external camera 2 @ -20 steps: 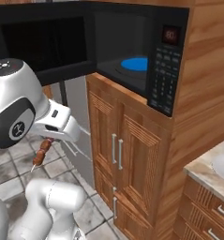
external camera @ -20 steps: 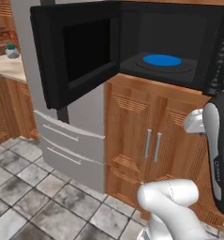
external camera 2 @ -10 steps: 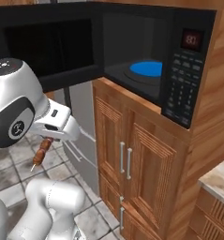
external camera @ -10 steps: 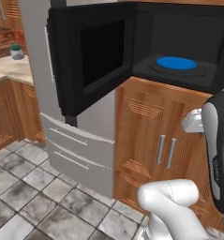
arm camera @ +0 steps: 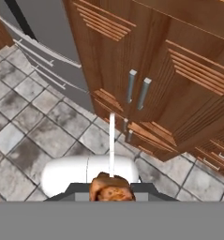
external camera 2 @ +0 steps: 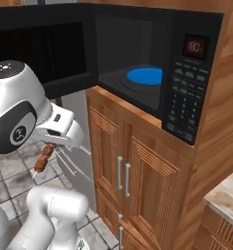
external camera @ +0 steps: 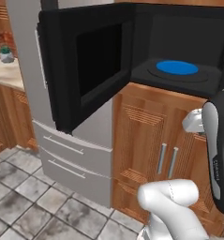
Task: Pick the kebab skewer from the counter and place it in the microwave. Then turn on the microwave.
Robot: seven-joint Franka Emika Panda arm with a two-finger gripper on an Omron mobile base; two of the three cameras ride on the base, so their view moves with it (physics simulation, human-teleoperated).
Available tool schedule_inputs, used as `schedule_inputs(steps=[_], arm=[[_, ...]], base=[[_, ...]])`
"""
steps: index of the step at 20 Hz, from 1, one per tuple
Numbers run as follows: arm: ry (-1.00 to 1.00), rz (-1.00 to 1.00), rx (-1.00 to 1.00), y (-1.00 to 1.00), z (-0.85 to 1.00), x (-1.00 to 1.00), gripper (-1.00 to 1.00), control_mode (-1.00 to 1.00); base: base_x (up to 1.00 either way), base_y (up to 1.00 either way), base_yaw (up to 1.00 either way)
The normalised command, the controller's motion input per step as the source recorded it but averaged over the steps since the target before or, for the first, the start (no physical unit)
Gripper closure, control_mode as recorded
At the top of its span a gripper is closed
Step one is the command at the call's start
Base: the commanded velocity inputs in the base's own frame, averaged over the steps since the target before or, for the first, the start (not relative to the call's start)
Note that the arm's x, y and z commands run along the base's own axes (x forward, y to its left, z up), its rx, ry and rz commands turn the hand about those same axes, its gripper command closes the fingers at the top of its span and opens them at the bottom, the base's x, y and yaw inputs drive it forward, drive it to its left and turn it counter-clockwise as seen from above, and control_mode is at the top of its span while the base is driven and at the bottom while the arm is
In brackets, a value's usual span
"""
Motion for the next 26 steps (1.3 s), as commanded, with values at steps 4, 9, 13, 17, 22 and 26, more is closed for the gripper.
schedule_inputs(steps=[4,9,13,17,22,26], arm=[[0.0,0.0,0.0,0.0,0.0,0.0,1.0,1.0],[0.0,0.0,0.0,0.0,0.0,0.0,1.0,1.0],[0.0,0.0,0.0,0.0,0.0,0.0,1.0,1.0],[0.0,0.0,0.0,0.0,0.0,0.0,1.0,1.0],[0.0,0.0,0.0,0.0,0.0,0.0,1.0,1.0],[0.0,0.0,0.0,0.0,0.0,0.0,1.0,1.0]], base=[[0.48,0.0,-0.13],[0.41,0.0,-0.16],[0.36,0.03,-0.19],[0.24,0.14,-0.18],[0.31,0.31,-0.15],[0.32,0.28,-0.05]])
